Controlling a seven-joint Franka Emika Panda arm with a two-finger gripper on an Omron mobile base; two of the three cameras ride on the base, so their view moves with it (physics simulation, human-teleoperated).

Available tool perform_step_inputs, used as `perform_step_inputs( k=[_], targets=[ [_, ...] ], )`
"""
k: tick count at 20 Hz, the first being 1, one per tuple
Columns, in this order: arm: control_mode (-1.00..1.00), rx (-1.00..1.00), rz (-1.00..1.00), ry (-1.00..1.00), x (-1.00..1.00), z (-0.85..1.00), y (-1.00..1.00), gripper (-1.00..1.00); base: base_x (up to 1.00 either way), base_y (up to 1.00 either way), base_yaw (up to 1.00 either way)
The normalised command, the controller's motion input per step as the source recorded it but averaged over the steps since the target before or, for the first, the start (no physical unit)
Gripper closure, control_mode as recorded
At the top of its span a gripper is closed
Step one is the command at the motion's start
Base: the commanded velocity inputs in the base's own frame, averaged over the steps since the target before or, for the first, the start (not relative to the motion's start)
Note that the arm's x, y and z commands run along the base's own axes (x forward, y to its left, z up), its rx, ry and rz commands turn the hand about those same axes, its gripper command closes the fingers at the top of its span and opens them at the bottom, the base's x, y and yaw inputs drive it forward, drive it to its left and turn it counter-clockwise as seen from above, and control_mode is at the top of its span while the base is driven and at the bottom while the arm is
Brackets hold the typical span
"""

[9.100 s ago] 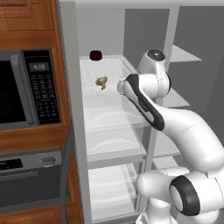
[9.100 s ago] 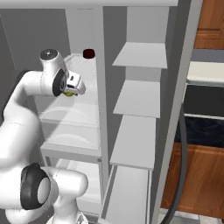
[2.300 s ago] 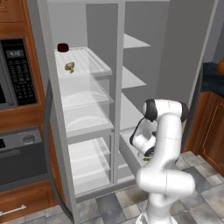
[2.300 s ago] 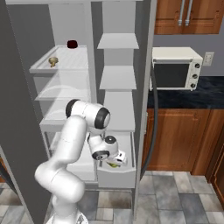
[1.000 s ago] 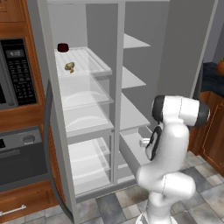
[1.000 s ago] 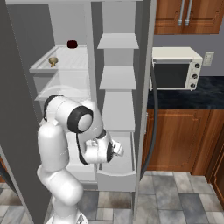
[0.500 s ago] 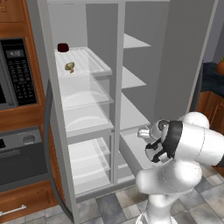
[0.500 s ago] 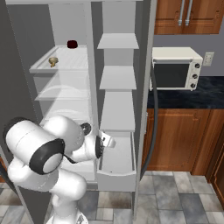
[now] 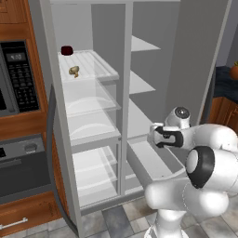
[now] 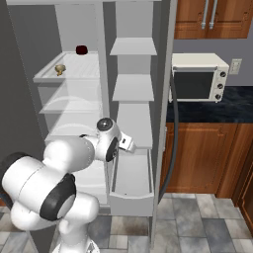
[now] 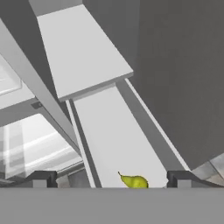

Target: Take the pear and mushroom from the fridge shelf and place them in the freezer drawer to begin freezing them.

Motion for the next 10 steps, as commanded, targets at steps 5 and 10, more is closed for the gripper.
perform_step_inputs(
  k=[5, 10],
  targets=[
    [-1.0, 0.0, 0.0, 0.0, -0.04, 0.06, 0.01, -1.0, 0.0, 0.0, 0.0],
    [-1.0, 0.0, 0.0, 0.0, -0.45, 0.38, 0.07, -1.0, 0.0, 0.0, 0.0]
  ],
)
